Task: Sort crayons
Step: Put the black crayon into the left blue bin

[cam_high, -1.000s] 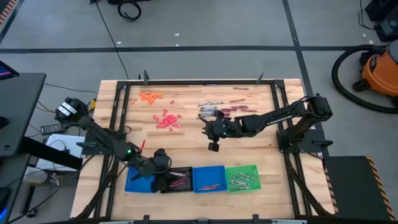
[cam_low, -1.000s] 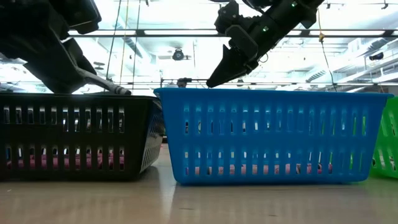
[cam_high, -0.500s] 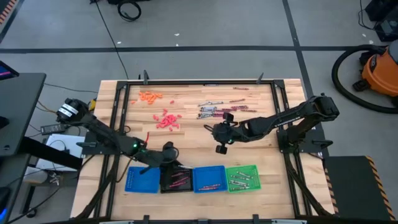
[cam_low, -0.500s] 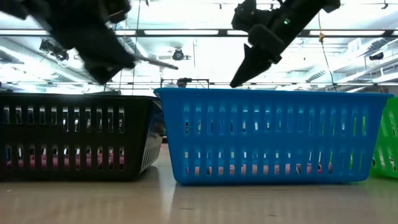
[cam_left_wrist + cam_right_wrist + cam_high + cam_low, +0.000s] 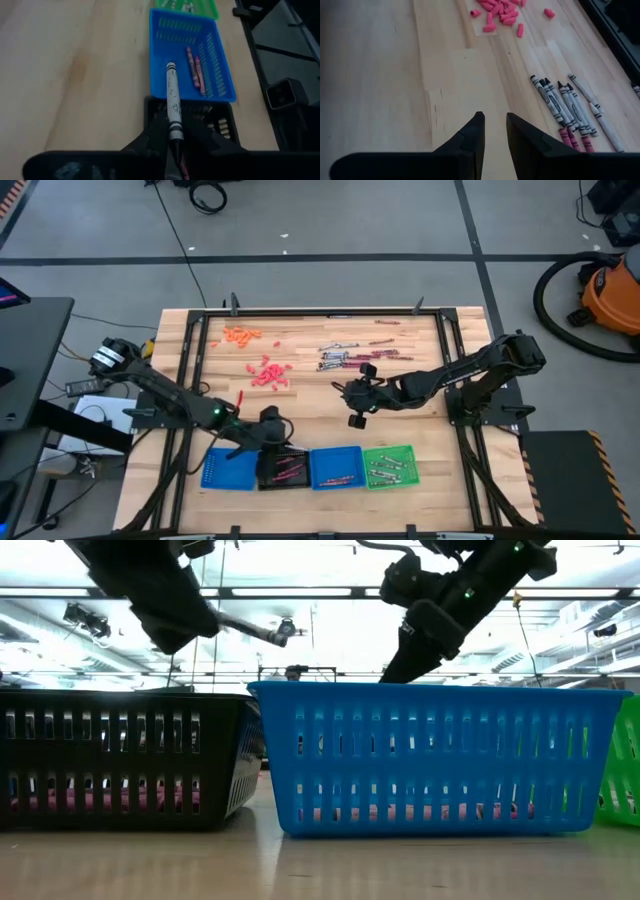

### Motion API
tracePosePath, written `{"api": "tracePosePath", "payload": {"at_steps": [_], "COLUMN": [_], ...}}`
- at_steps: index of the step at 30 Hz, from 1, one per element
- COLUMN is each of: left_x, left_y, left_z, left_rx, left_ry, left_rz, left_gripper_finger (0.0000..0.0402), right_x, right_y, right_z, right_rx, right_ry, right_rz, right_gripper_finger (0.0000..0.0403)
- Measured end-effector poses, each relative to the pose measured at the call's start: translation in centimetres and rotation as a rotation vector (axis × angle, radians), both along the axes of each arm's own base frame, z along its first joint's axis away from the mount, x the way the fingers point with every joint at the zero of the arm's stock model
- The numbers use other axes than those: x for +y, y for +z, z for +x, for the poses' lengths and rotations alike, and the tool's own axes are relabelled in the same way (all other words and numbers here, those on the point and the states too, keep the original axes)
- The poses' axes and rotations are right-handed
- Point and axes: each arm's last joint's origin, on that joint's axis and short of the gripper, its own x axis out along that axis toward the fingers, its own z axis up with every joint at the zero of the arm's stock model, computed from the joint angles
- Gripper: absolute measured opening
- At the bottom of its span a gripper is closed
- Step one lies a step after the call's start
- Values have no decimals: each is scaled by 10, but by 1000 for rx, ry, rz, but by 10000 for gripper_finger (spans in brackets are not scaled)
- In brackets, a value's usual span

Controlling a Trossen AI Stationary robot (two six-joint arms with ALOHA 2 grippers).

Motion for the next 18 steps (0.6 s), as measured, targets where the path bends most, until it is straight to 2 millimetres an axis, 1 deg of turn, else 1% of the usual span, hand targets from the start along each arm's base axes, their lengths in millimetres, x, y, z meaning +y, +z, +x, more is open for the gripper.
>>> {"api": "tracePosePath", "payload": {"at_steps": [5,7,9,11,14,18], "left_x": [0,1,-4,-10,-21,-31], "left_y": [3,7,17,21,21,13], "left_z": [-22,-38,-52,-68,-89,-114], "left_rx": [151,209,207,223,237,336], "left_ry": [-35,-23,-40,-61,-64,-68], "left_rz": [-29,-35,-73,-96,-115,-94], "left_gripper_finger": [50,50,50,50,50,50], "right_x": [0,0,0,0,0,-1], "right_y": [1,2,2,2,2,3], "right_z": [1,2,2,2,2,3], "right_rx": [-4,-18,-21,-20,-23,-34], "right_ry": [11,16,18,19,20,14], "right_rz": [-10,-10,-11,-12,-12,-10], "right_gripper_finger": [87,87,87,87,87,87]}}
